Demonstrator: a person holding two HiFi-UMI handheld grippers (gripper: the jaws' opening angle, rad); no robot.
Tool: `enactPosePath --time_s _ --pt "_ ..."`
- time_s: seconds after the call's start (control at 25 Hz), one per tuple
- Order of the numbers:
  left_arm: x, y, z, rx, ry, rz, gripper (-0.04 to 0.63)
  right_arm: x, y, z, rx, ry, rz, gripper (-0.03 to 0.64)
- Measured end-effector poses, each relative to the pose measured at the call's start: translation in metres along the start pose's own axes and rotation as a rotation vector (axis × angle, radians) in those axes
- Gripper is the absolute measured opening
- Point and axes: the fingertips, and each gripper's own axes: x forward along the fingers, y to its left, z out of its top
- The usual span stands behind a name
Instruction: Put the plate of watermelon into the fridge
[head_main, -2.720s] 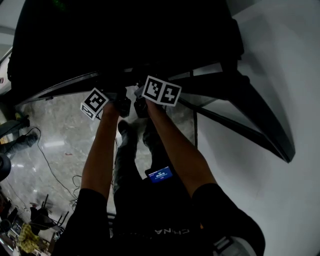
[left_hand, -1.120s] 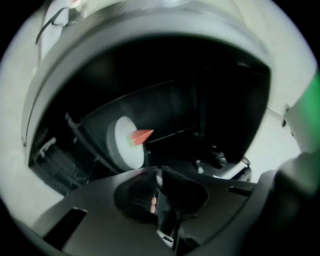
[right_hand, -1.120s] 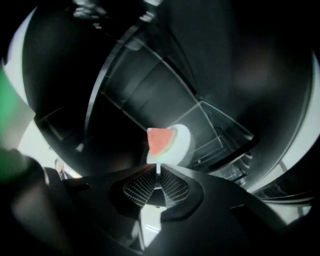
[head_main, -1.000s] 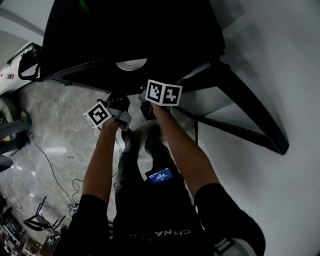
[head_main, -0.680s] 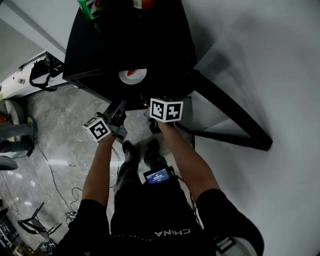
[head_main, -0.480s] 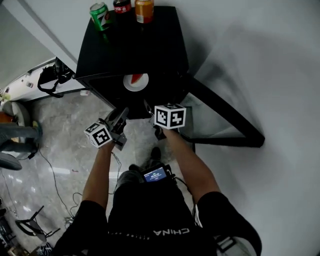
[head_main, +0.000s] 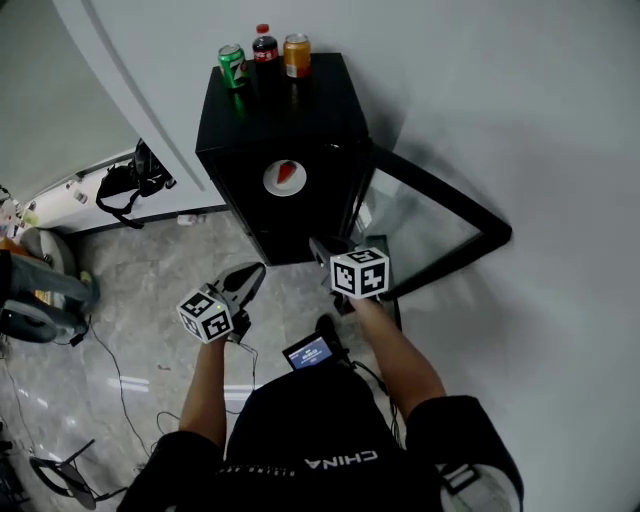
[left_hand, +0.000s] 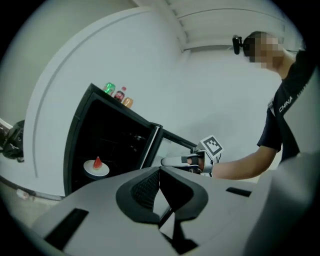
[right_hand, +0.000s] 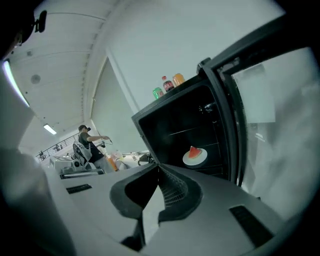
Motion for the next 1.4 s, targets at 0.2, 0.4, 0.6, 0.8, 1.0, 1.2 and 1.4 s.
enactPosePath --time_s 0.2,0.4,0.6,0.8,1.0,1.2,1.4 --pt "-0.087 -0.053 -0.042 0.085 0.060 0.008 0.012 -0.049 0.066 -0.056 -0.017 -0.005 -0.022 0.015" --pt "-0.152 -0.101 -0.093 0.103 0.129 0.003 0.012 -0.106 0.118 -0.118 -0.003 0.017 -0.055 0.015" --pt "-0.190 -0.144 -0.129 0.124 0.183 0.002 0.012 -0.165 0.145 -0.157 -0.032 0.062 -0.095 0.015" --pt "-0.196 -0.183 -0.145 0.141 0.169 0.009 0.012 -0.203 0.154 -0.169 -0.084 0.081 -0.104 0.015" --pt "-0.171 -0.232 -0.153 0.154 0.155 -0.044 0.012 -0.229 0.152 -0.176 -0.161 0.104 -0.093 0.015" --pt "-0.139 -0.274 -0.151 0.196 0.157 -0.068 0.012 -0.266 0.146 -0.174 -0.207 0.084 -0.078 0.015" --pt "-0.137 -0.299 -0.149 0.216 0.164 -0.040 0.012 -0.287 0.148 -0.177 -0.220 0.075 -0.057 0.015"
